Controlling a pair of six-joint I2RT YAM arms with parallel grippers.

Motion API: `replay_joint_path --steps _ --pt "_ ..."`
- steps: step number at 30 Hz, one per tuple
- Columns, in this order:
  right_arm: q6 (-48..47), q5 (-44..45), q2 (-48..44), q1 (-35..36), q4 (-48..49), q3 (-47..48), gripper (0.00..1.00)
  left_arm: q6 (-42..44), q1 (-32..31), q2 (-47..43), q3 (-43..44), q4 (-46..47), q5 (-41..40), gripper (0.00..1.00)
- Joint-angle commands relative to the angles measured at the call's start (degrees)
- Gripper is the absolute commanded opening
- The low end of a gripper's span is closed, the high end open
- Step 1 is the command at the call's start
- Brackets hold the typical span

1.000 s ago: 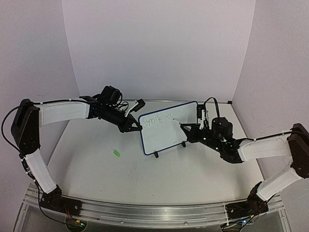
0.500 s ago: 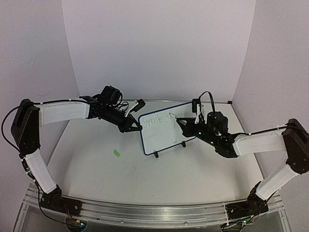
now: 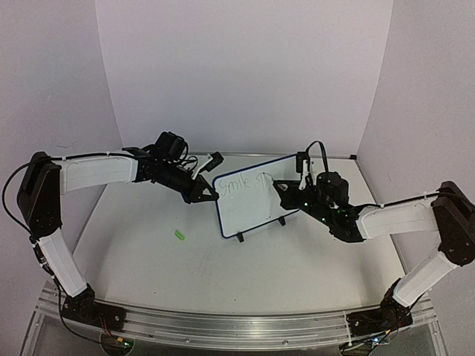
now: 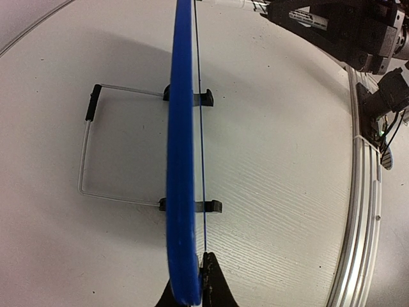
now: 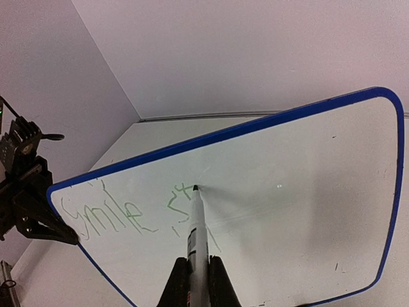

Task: Write a sentence on the whiteboard

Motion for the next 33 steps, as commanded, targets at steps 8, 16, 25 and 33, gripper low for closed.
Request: replay_joint_path --steps 8,16,25,33 --pt "0.9 1.5 0.3 0.0 0.1 -0.3 0.0 2.0 -0.5 1.0 0.8 -4.1 -3.3 0.0" --pt "1.8 -1.7 1.4 0.0 0.0 -0.8 0.0 2.0 -0.5 0.9 0.9 -4.1 -3.3 0.0" --pt "2.2 -2.8 1.6 0.1 0.6 -1.5 0.0 2.0 -0.5 1.1 1.0 -4.1 -3.2 0.0" --pt "1.7 -0.5 -4.6 0.1 1.0 -4.4 0.0 2.0 -0.5 1.1 0.9 -4.1 -3.3 0.0"
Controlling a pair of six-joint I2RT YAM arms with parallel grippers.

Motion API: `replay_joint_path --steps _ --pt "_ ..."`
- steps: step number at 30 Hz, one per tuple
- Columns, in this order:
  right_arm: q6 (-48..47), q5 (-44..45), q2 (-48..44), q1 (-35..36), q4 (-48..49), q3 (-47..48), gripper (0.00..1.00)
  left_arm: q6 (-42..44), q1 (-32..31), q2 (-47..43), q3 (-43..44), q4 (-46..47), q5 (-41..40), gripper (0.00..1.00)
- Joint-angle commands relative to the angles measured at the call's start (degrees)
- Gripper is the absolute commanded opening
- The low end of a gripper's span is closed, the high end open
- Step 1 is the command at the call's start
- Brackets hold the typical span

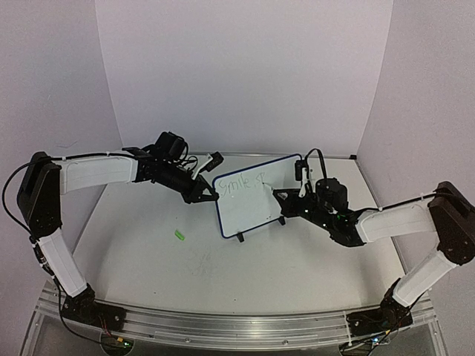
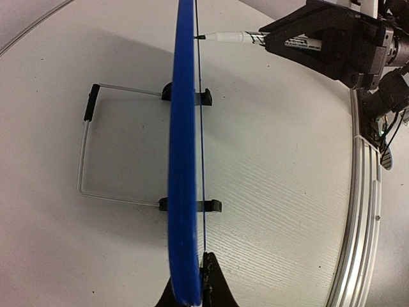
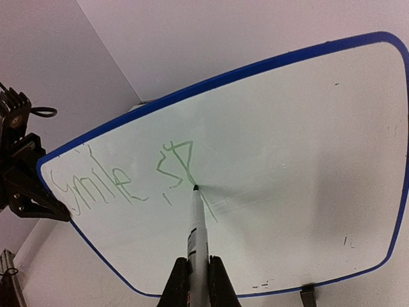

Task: Write a sentence on the whiteboard

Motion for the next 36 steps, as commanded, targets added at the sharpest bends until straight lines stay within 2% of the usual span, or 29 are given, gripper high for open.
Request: replay_joint_path --steps 1,5,21,36 --pt "-0.3 2.2 -5.7 0.1 1.1 -1.7 0.0 2.1 -0.5 1.1 0.9 -4.1 -3.3 0.0" --pt "-1.5 4.1 -6.9 0.1 0.1 -1.0 0.0 2.0 -0.5 1.1 0.9 -4.1 -3.2 0.0" --pt "-5.3 3.7 -1.3 0.0 0.1 5.2 0.0 2.1 -0.4 1.2 0.9 -4.2 -3.3 0.0" --pt "-4.4 7.8 -1.7 0.0 -0.6 3.6 0.0 2.2 -0.5 1.1 0.9 -4.2 -3.4 0.0"
